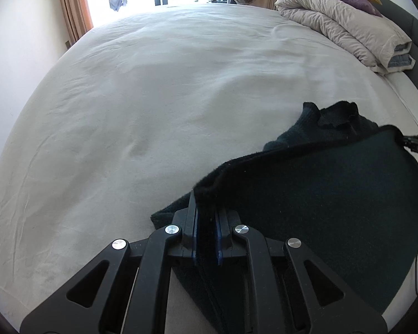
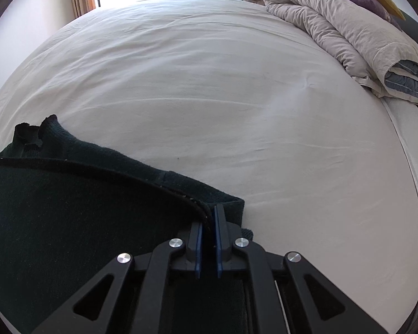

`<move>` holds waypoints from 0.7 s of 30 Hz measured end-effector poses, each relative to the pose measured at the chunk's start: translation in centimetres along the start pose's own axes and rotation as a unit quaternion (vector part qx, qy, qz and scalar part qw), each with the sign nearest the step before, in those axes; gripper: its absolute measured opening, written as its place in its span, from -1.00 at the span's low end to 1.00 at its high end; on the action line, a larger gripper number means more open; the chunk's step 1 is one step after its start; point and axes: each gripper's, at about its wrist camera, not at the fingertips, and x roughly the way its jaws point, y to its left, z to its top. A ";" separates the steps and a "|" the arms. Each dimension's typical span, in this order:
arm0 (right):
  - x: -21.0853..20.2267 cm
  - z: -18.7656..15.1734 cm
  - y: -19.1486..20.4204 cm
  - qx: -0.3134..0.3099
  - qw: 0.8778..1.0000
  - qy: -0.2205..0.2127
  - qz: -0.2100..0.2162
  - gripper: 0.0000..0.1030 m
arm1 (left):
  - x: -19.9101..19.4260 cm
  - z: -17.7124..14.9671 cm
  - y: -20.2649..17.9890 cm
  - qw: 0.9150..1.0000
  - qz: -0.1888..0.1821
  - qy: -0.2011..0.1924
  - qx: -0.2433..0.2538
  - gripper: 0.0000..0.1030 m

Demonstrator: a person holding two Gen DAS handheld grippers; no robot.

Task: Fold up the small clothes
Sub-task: 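Open both grippers and release the folded hem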

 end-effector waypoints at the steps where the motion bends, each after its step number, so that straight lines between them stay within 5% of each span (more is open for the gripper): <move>1: 0.1 0.0 -0.2 0.005 1.000 -0.003 -0.001 -0.74 | 0.2 0.3 0.2 1.000 -0.001 0.000 -0.009 -0.80; 4: 0.1 0.1 -1.0 0.026 1.000 -0.012 0.006 -0.56 | 0.4 0.9 0.8 1.000 0.009 -0.007 -0.024 -0.66; 5: 0.0 0.2 -1.4 0.037 0.999 -0.017 0.005 -0.17 | 0.3 0.9 1.0 1.000 0.009 -0.008 -0.027 -0.66; 6: 0.0 0.3 -2.1 0.053 0.998 -0.023 -0.006 0.53 | 0.3 0.8 1.2 0.999 0.009 -0.008 -0.030 -0.66; 8: -0.7 0.3 -3.9 0.091 0.994 -0.048 -0.021 0.84 | 0.0 0.3 1.6 0.999 0.012 -0.011 -0.032 -0.65; 13: -2.1 -0.4 -7.6 0.167 0.983 -0.069 -0.045 0.72 | -1.8 0.1 2.9 0.997 0.019 -0.041 -0.054 -0.38; 16: -3.6 -1.1 -7.9 0.170 0.981 -0.092 -0.033 0.62 | -3.3 0.1 3.7 0.995 0.055 -0.063 -0.053 -0.08; 21: -5.9 -2.9 -6.0 0.146 0.981 -0.129 0.002 0.57 | -5.3 -1.9 5.2 0.992 0.072 -0.076 -0.077 -0.08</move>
